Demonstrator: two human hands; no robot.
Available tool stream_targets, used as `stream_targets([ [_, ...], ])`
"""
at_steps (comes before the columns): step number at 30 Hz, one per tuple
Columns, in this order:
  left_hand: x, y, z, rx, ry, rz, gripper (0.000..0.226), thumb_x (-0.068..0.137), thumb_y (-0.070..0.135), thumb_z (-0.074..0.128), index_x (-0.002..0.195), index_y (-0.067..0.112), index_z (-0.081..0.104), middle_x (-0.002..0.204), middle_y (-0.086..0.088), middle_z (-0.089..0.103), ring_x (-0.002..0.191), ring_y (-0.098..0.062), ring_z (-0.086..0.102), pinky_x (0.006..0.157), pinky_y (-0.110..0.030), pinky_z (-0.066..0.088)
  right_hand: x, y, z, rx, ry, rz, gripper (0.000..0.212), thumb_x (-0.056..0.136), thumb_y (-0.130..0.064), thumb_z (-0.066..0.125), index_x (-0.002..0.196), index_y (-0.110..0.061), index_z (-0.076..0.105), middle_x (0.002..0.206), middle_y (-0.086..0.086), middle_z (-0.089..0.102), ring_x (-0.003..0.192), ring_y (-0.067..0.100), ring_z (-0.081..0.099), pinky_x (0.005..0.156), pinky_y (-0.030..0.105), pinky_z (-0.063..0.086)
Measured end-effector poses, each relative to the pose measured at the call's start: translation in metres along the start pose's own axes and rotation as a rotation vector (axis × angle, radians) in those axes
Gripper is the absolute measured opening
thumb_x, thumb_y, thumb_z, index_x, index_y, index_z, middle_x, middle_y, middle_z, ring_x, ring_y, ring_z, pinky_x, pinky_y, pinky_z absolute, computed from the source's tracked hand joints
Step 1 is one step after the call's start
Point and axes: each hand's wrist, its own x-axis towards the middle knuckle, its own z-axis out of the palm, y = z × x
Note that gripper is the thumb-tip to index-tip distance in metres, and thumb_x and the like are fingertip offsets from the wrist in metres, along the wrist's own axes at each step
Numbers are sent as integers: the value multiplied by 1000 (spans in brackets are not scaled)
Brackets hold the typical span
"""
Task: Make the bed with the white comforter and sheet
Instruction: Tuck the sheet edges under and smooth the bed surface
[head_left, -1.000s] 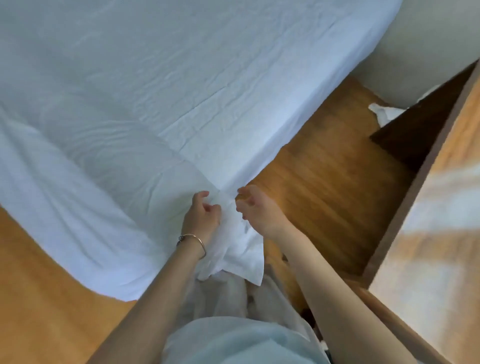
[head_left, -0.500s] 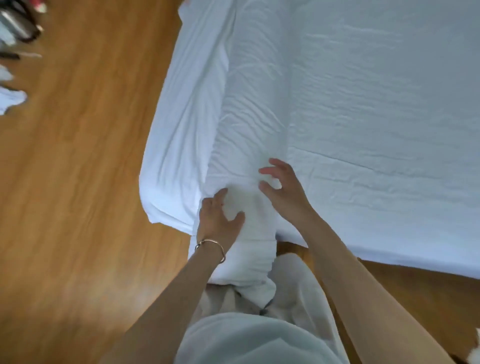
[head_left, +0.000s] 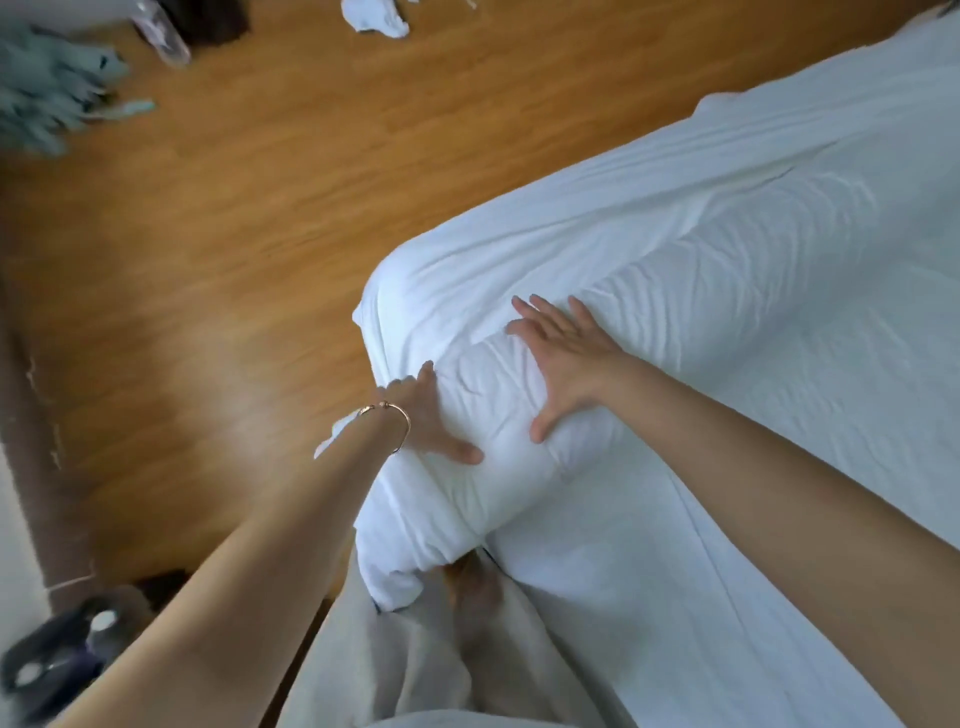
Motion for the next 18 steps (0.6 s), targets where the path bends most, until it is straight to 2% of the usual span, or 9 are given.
stream_targets([
  [2, -8, 6, 21, -31, 64, 24, 125, 29, 82, 74, 131, 21, 34, 121, 0, 55, 112, -24, 54, 92, -39, 47, 2, 1, 11, -40, -81, -68, 147, 38, -76, 78, 152, -27, 0, 163, 0, -6, 149, 16, -13, 118, 48, -11],
  [3, -12, 9, 32, -59, 84, 42, 112, 34, 78, 76, 124, 23, 40, 116, 2, 56, 107, -22, 57, 88, -38, 49, 0, 0, 19, -46, -105, -96, 148, 37, -76, 78, 152, -29, -3, 163, 0, 1, 150, 17, -6, 119, 48, -8],
  [5, -20, 15, 49, -75, 96, 79, 96, 46, 70, 78, 122, 24, 43, 112, 4, 59, 104, -21, 59, 85, -33, 49, -5, 2, 32, -49, -98, -133, 149, 35, -75, 78, 151, -32, -5, 158, -1, 19, 147, 18, 12, 119, 46, -1],
  [7, -24, 20, 58, -34, 110, 119, 84, 56, 64, 77, 123, 26, 46, 107, 6, 60, 103, -20, 60, 81, -29, 48, -9, 5, 34, -78, -46, -154, 146, 32, -77, 78, 150, -33, 3, 148, -2, 34, 140, 18, 27, 117, 41, 7],
  [10, -31, 30, 63, 29, 103, 196, 59, 60, 57, 74, 106, 28, 52, 81, 13, 55, 87, -17, 62, 72, -27, 48, -9, 8, 33, -143, -20, -208, 134, 31, -81, 75, 145, -32, 26, 148, -2, 31, 139, 18, 25, 115, 38, 11],
  [11, -31, 32, 64, 63, 88, 218, 54, 60, 56, 73, 102, 29, 51, 76, 14, 51, 85, -17, 61, 71, -27, 48, -9, 9, 33, -139, -42, -200, 129, 31, -82, 75, 142, -32, 30, 146, -3, 35, 137, 18, 29, 113, 37, 16],
  [14, -36, 39, 59, 98, -1, 265, 44, 59, 50, 74, 91, 30, 51, 73, 13, 52, 83, -17, 63, 70, -27, 52, -15, 11, 38, -147, -128, -153, 101, 35, -84, 72, 117, -31, 47, 108, -10, 60, 105, 15, 57, 86, 33, 37],
  [16, -37, 46, 47, 103, -94, 297, 36, 57, 45, 77, 79, 28, 54, 69, 12, 58, 69, -13, 63, 60, -24, 52, -23, 16, 40, -125, -193, -124, 81, 42, -82, 72, 102, -31, 53, 94, -13, 61, 92, 14, 62, 73, 30, 39],
  [18, -23, 54, 28, 126, -192, 328, 33, 56, 40, 81, 77, 25, 60, 63, 11, 60, 55, -11, 59, 51, -20, 46, -28, 25, 41, -36, -259, -63, 70, 45, -78, 75, 97, -33, 59, 86, -16, 60, 86, 12, 61, 64, 27, 38],
])
